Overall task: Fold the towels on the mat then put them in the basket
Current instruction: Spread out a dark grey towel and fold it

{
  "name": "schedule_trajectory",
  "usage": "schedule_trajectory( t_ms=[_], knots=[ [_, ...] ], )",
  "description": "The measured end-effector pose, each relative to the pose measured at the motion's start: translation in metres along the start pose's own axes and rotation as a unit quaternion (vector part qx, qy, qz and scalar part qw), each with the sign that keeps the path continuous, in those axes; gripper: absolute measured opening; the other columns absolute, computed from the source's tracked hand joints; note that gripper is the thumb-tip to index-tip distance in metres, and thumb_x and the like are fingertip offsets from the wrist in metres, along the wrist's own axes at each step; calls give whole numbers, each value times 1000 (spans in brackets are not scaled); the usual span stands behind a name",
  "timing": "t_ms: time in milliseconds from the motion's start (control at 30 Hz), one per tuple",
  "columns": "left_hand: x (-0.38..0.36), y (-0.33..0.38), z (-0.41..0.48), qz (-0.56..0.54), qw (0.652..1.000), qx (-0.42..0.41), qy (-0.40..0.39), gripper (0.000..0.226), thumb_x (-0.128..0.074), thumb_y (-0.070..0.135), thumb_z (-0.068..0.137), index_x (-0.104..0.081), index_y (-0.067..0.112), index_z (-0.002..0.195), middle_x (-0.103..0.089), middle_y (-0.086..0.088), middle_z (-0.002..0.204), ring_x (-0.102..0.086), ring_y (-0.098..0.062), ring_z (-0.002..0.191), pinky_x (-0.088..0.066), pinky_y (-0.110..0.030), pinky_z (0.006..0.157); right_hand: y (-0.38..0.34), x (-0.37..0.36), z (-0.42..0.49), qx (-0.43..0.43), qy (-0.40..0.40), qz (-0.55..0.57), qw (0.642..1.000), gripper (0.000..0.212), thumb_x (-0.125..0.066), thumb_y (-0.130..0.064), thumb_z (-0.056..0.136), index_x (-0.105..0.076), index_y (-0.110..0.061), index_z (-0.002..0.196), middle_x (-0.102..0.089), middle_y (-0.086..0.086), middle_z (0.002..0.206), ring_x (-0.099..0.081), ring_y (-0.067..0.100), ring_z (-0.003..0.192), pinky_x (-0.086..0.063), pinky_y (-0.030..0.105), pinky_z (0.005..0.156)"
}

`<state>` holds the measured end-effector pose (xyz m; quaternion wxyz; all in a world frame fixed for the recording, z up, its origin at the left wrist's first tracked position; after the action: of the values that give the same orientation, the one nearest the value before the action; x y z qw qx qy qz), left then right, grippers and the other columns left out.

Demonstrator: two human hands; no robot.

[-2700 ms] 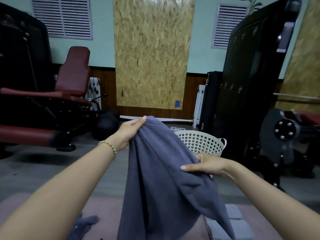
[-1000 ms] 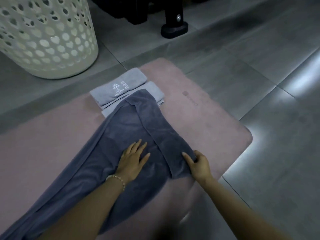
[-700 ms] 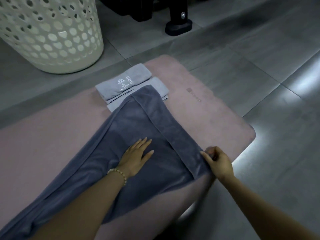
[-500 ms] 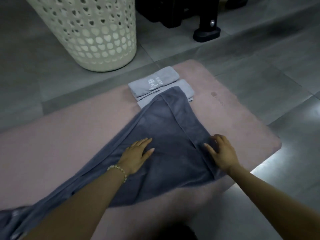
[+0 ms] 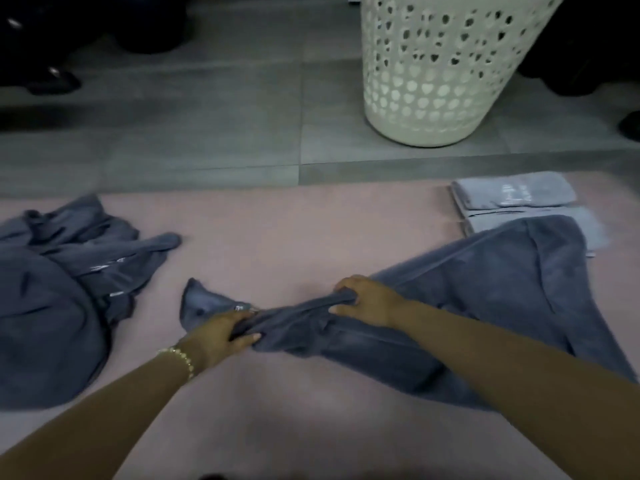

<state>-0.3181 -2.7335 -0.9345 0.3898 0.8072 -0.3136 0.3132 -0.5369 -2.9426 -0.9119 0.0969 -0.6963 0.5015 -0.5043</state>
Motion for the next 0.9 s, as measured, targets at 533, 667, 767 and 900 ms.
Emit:
schedule_trajectory(
  t_ms=[533,667,767,900],
  knots=[
    [-23,-80,-50,-186,973,42,133,70,-41,82,73,-62,15,80,-62,4,78,-56,-5,73,-47,-24,74,-68,-82,75,74,-22,73,994,26,-78,-39,73,-57,-26,66,-45,-16,46,-39,2,51,-38,22,60],
    [32,-68,-62,-401,909,84,-74,29,-55,40,88,-69,17,99,-73,0,96,-67,-10,88,-52,-20,80,-84,-44,62,87,-116,64,987,22,-80,-36,72,-72,-16,79,-56,-10,59,-48,4,57,-41,21,60],
    [72,-79,-71,-480,852,153,-140,47,-66,46,79,-69,11,110,-71,-8,108,-68,-20,99,-55,-27,85,-96,-18,52,69,-180,90,977,22,-77,-35,72,-76,-14,78,-65,-10,64,-53,1,62,-43,15,61],
    [61,-101,-52,-494,836,225,81,55,-70,46,74,-64,8,113,-69,-12,111,-65,-22,98,-53,-32,88,-103,-26,63,68,-116,154,979,12,-75,-22,78,-73,-11,82,-62,-7,63,-49,-3,54,-40,10,57]
  ],
)
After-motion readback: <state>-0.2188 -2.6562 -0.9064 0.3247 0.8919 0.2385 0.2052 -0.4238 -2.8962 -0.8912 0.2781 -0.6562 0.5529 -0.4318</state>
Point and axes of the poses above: each hand's wrist, its own z-axis towards the middle knuckle, its own x-axis out of the back of the hand, y = z × x, the point moved 1 cm from there along z, towards the middle knuckle
